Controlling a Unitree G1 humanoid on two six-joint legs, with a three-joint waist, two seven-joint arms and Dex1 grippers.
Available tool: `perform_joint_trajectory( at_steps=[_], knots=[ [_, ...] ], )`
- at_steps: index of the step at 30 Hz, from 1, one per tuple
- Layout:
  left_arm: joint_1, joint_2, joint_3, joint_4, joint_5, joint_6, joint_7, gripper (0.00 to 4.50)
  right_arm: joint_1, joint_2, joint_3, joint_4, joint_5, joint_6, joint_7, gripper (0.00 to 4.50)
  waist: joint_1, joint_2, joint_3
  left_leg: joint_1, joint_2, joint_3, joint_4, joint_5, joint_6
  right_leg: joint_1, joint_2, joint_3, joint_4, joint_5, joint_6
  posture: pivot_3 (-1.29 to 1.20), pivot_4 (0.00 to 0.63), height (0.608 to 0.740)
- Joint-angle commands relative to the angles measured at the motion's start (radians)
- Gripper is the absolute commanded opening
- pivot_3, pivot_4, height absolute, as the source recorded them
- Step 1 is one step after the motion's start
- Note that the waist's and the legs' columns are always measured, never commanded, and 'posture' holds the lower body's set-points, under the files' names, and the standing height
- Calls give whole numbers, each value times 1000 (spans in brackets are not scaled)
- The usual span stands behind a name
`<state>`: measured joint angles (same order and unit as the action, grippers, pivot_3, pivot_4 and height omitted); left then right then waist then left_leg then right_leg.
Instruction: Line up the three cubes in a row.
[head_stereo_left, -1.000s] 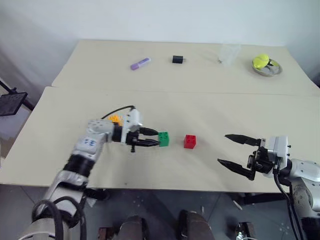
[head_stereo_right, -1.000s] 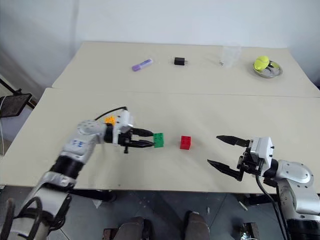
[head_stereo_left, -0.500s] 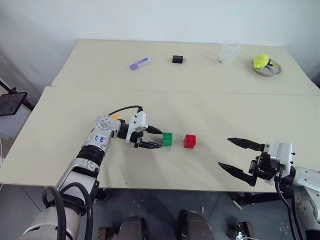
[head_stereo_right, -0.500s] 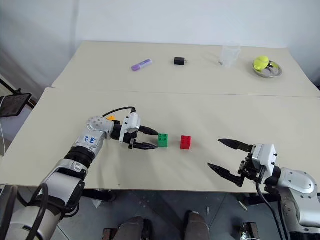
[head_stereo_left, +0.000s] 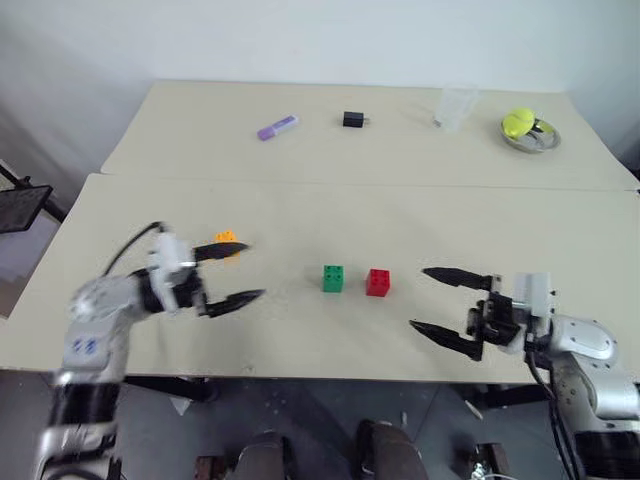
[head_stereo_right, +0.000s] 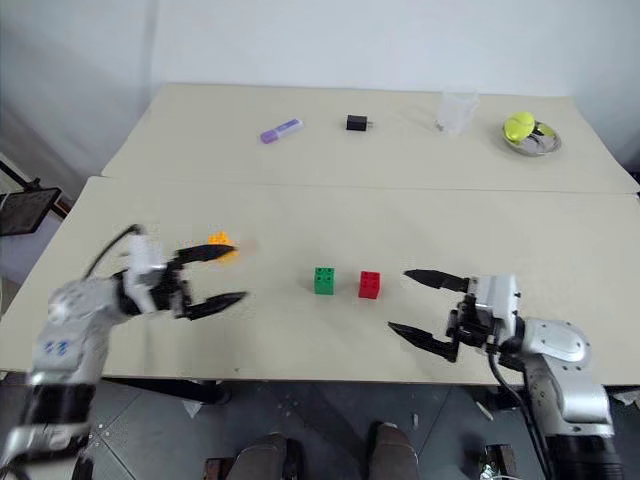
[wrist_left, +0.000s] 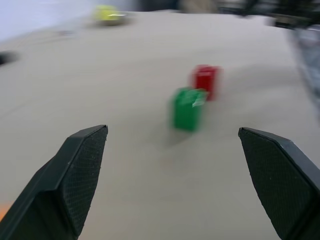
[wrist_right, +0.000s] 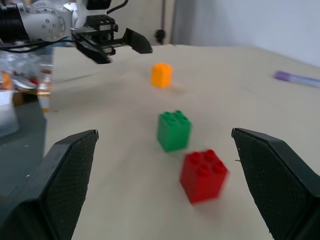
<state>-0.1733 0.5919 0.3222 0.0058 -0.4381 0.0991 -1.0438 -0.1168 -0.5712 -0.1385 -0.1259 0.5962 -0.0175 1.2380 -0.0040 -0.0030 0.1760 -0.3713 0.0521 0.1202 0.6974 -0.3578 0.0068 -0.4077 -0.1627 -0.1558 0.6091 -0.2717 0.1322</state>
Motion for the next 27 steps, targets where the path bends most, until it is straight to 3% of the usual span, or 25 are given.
perform_joint_trajectory(
  at_steps=[1,7,12,14,18,27],
  knots=[
    [164,-31,168,-93,-37,12,150,4468,-40,7,10,-19,13,-8,9,4500,2,0,0,0,0,0,0,0,0,0,0,0,0,0,0,0,150,740],
    [395,-106,303,-128,-78,12,257,4468,-78,2,20,-18,17,-3,24,4500,19,-1,0,0,-1,-1,1,-1,1,1,-2,-1,-1,0,0,0,150,740],
    [403,-88,287,-91,-96,26,250,4468,-80,-5,-5,19,-14,-38,17,4500,22,-1,0,0,-1,0,1,-1,1,1,-2,0,-1,0,-1,0,150,740],
    [343,-77,251,-88,-104,43,248,4468,-74,-12,-17,25,-17,-36,11,4500,28,-1,0,0,-1,1,1,-1,1,1,-2,-1,-1,0,-1,0,150,740],
    [71,-20,114,87,-40,25,181,4468,-44,-27,-28,20,-29,-37,-2,4500,34,-1,-1,-1,-2,4,2,0,0,2,-2,-2,1,0,-1,0,150,740],
    [-473,48,-157,773,190,-200,-32,4468,8,-20,-33,-52,-45,-53,-62,4500,-3,-1,-1,0,-2,10,-3,0,-1,-2,0,-3,0,0,-1,0,150,740]
  ],
)
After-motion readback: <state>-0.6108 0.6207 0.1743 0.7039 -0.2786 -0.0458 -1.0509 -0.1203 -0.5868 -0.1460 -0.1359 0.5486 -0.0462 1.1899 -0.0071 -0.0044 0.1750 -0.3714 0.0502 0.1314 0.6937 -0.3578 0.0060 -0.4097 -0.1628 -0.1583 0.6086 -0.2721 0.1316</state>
